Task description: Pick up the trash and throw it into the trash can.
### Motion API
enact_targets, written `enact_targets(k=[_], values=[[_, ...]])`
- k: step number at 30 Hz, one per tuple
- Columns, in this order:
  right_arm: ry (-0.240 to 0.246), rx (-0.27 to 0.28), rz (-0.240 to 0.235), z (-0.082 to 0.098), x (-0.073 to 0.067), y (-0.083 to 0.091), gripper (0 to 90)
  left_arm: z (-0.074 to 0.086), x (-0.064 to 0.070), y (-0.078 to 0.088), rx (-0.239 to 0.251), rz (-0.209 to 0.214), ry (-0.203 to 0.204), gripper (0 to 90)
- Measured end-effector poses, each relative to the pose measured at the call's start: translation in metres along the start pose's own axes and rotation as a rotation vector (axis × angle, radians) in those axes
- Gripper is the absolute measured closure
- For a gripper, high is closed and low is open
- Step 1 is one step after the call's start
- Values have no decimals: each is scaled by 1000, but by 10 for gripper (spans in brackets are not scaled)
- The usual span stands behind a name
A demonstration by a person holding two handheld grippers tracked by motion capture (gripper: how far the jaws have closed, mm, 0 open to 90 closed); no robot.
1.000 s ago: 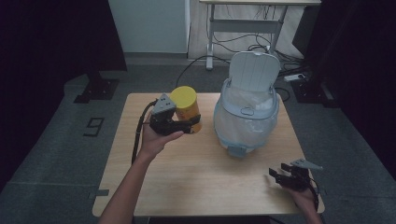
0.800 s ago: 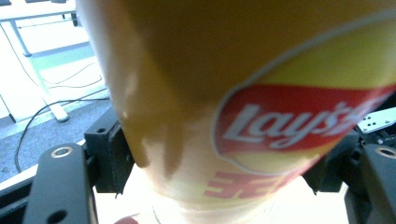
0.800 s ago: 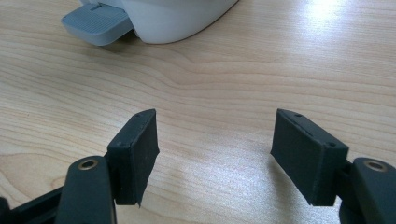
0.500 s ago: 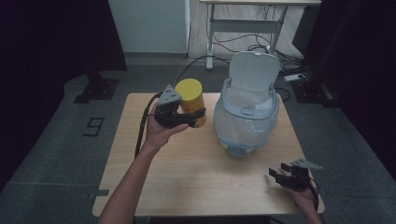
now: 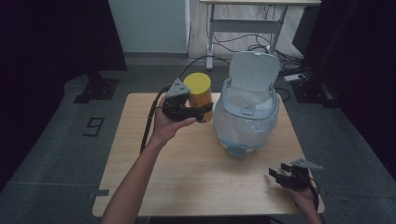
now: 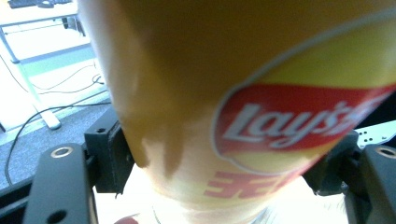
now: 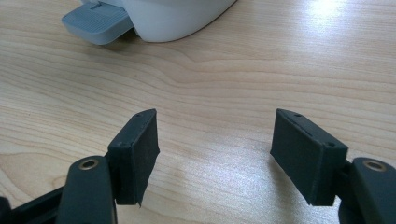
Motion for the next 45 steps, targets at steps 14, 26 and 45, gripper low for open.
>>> enact_targets(k=[14,26,45], values=[[-1,0,-2,-1,1,0,313,-16,-7,-15,-3,5,-5,240],[-2,-4,-1,-1,2,0,314,-27,-10,-27,-7,19,-20,240],[-9,-4,-3,-1,2,0,315,-47,-19,-48,17,31,-14,239]])
Point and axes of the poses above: each handheld gripper's, and its own axes: y roughly backward along the jaws, z roughly out of its underside, x roughly to its right, the point moved 4 cm from there along -y, roughly forward along the jaws, and after that the axes turned 15 degrees about -y, right-handed, at the moved point
